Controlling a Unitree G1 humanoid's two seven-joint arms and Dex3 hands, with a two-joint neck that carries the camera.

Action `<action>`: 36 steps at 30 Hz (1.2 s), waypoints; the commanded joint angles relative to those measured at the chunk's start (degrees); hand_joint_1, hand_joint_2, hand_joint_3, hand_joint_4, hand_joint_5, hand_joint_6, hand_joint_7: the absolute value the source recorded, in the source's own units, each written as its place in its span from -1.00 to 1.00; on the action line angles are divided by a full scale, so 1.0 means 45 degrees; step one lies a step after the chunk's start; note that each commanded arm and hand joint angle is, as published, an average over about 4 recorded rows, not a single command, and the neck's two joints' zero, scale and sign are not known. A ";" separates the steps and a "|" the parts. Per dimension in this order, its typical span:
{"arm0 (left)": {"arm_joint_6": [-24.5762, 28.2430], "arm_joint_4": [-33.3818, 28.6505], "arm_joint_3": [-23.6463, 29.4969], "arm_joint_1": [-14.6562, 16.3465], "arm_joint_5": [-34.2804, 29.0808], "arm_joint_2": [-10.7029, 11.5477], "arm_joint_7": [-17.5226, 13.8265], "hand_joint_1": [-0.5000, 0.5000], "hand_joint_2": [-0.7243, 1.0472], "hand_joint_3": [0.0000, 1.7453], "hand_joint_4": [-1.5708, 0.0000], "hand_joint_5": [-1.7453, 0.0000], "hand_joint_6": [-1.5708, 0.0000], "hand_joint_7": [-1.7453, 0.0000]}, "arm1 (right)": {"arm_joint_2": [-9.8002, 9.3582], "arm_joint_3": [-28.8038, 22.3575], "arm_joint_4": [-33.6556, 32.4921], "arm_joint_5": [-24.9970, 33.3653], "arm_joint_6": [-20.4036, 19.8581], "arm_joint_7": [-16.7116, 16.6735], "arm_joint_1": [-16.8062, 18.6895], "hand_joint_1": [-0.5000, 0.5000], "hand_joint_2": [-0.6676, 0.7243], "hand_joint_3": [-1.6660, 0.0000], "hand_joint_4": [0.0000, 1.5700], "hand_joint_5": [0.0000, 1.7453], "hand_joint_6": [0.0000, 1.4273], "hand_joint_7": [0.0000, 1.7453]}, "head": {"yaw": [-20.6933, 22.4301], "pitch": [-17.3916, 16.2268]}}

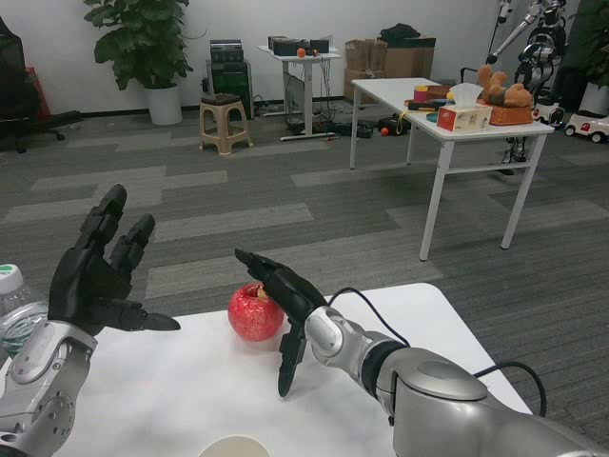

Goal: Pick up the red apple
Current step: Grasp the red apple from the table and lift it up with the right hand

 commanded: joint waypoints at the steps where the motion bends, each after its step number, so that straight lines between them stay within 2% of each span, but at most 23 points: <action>1: 0.0019 0.0010 0.0143 0.0055 -0.0020 0.0035 0.0012 -1.00 -0.20 -1.00 1.00 0.65 1.00 1.00 | 0.0075 0.0630 0.0012 -0.0056 0.0193 -0.0150 -0.0152 -1.00 0.45 1.00 -1.00 -1.00 -1.00 -0.88 | 0.0000 0.0000; 3: 0.0019 0.0000 0.0153 0.0104 -0.0029 0.0045 0.0012 -1.00 -0.20 -1.00 1.00 0.65 1.00 0.96 | 0.0095 0.0923 -0.0007 -0.0056 0.0212 -0.0160 -0.0172 -0.96 0.45 1.00 -1.00 -1.00 -1.00 -0.84 | 0.0000 0.0000; 7: 0.0019 -0.0039 0.0173 0.0182 -0.0039 0.0054 0.0012 -1.00 -0.20 -1.00 1.00 0.65 1.00 0.98 | 0.0124 0.1225 -0.0027 -0.0056 0.0251 -0.0160 -0.0172 -1.00 0.45 1.00 -1.00 -1.00 -1.00 -0.82 | 0.0000 0.0000; 10: 0.0019 -0.0078 0.0182 0.0245 -0.0054 0.0069 0.0012 -1.00 -0.20 -1.00 1.00 0.65 1.00 0.92 | 0.0139 0.1220 -0.0012 -0.0056 0.0261 -0.0160 -0.0157 -1.00 0.45 1.00 -1.00 -1.00 -1.00 -0.76 | 0.0000 0.0000; 19: 0.0019 -0.0136 0.0182 0.0343 -0.0078 0.0093 0.0012 -1.00 -0.20 -1.00 1.00 0.65 1.00 1.00 | 0.0163 0.1196 -0.0002 -0.0056 0.0261 -0.0140 -0.0133 -0.96 0.45 1.00 -0.97 -1.00 -1.00 -0.76 | 0.0000 0.0000; 29: 0.0019 -0.0136 0.0182 0.0348 -0.0078 0.0093 0.0031 -1.00 -0.20 -1.00 1.00 0.65 1.00 0.92 | 0.0163 0.1123 -0.0007 -0.0037 0.0261 -0.0140 -0.0118 -1.00 0.45 1.00 -0.99 -1.00 -1.00 -0.76 | 0.0305 0.0019; 36: 0.0019 -0.0136 0.0182 0.0348 -0.0078 0.0113 0.0031 -1.00 -0.20 -1.00 1.00 0.65 1.00 1.00 | 0.0163 0.1098 -0.0002 -0.0037 0.0261 -0.0135 -0.0098 -0.96 0.45 1.00 -0.98 -1.00 -1.00 -0.72 | 0.0277 -0.0037</action>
